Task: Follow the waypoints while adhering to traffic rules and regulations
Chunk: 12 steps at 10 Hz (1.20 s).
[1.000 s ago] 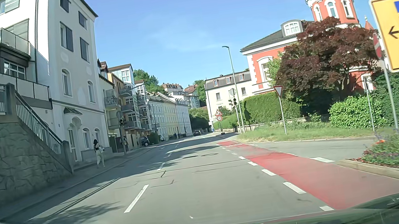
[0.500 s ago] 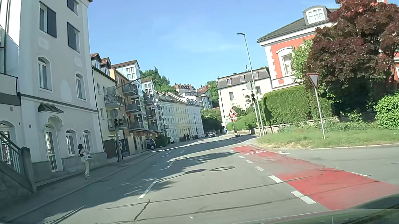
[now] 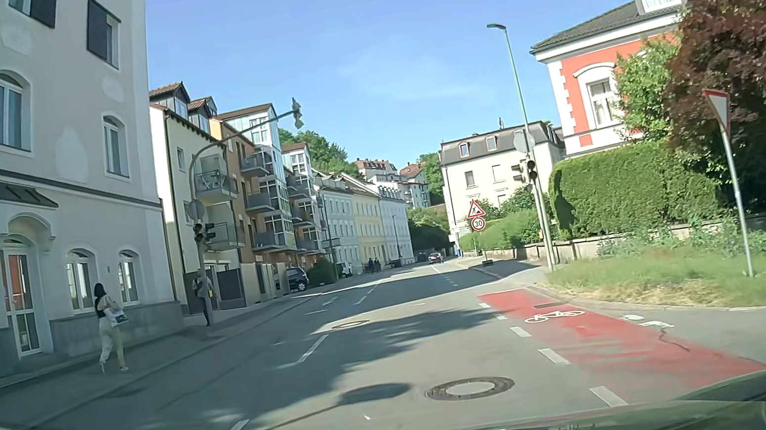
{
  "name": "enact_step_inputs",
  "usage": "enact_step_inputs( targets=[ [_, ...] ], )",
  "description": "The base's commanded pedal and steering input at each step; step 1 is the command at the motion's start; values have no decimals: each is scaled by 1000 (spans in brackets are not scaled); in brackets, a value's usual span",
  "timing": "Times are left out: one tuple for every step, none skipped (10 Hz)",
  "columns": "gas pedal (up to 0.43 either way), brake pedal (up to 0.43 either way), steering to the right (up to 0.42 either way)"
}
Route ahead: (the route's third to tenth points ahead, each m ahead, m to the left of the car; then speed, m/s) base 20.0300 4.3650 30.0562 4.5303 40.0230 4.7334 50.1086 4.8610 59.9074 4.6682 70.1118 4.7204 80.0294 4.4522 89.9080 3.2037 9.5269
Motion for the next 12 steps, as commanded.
enact_step_inputs(
  targets=[
    [138,0,-20],
    [138,0,-11],
    [138,0,-5],
    [130,0,-4],
    [110,0,-4],
    [110,0,-4],
    [110,0,-4],
    [110,0,-4],
    [110,0,-6],
    [110,0,-11],
    [110,0,-12],
    [110,0,-12]
  ],
)
